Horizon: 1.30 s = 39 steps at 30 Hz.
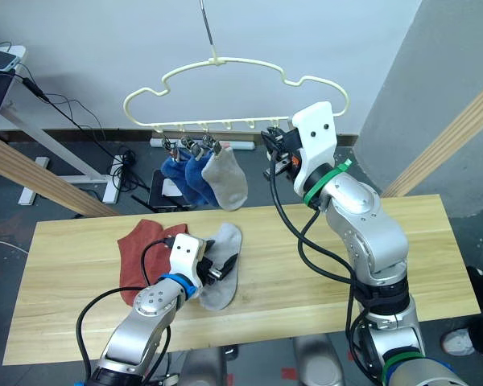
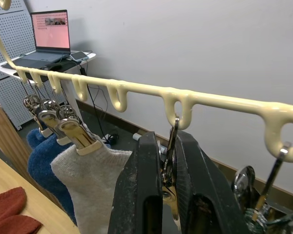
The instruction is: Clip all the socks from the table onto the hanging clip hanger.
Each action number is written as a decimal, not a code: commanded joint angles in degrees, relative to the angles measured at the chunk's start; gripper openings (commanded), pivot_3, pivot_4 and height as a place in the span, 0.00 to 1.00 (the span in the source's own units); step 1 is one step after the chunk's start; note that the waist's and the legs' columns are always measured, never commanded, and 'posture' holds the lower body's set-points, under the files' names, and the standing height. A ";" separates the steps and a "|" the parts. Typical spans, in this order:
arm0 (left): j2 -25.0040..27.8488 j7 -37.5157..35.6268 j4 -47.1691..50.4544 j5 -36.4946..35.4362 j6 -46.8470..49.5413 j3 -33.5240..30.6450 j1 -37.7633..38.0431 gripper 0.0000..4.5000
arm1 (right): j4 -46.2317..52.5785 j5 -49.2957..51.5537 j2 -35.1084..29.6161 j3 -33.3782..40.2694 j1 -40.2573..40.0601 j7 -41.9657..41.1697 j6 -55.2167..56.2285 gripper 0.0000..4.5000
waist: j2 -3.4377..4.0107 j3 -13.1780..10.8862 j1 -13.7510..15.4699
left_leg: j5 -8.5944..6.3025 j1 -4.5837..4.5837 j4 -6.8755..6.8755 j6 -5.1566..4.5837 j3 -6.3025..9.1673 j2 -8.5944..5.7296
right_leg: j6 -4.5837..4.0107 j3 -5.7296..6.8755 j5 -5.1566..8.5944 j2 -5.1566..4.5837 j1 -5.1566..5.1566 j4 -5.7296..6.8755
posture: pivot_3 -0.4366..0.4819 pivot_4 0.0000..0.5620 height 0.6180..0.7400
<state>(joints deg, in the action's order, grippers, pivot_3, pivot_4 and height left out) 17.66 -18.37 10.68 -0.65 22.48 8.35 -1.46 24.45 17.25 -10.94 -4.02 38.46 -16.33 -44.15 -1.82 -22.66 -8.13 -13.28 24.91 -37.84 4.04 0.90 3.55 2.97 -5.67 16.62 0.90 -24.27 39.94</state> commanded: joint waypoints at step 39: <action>-3.78 -20.97 -10.53 -9.24 -23.70 0.88 -22.93 0.00 | 3.29 6.22 -2.87 4.20 1.33 0.20 -4.31 0.01 | 0.00 0.00 -0.21 | 0.00 0.03 0.00 0.00 -0.06 -0.02 | 0.01 -0.02 0.00 0.02 0.01 -0.10 | 0.15 0.68 0.92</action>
<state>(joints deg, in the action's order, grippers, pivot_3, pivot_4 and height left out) 13.91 -38.97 -0.62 -10.00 -0.10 8.64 -24.27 25.24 22.70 -13.70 -1.02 39.36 -16.19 -48.40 -1.82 -22.66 -8.34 -13.28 24.94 -37.82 4.05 0.84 3.54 2.97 -5.69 16.63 0.92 -24.26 39.84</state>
